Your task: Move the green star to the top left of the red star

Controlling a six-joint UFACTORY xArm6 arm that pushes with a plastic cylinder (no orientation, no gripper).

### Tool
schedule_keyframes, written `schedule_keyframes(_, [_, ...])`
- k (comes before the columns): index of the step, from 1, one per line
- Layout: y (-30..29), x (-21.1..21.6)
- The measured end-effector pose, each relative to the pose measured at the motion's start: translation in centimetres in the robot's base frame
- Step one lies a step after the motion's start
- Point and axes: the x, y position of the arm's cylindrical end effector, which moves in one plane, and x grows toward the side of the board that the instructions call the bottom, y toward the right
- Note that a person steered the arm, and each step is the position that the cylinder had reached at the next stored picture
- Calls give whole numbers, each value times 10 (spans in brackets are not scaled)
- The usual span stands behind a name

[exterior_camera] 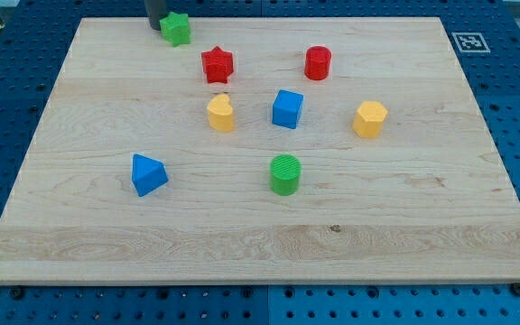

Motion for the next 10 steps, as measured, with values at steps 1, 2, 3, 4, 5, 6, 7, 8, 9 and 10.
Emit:
schedule_keyframes(1, [46,-13])
schedule_keyframes(2, [82,-17])
schedule_keyframes(3, [144,-15])
schedule_keyframes(4, [166,5])
schedule_keyframes(5, [122,55])
schedule_keyframes(6, [107,59])
schedule_keyframes(7, [117,51])
schedule_keyframes(8, [137,48])
schedule_keyframes(9, [128,37])
schedule_keyframes(10, [111,27])
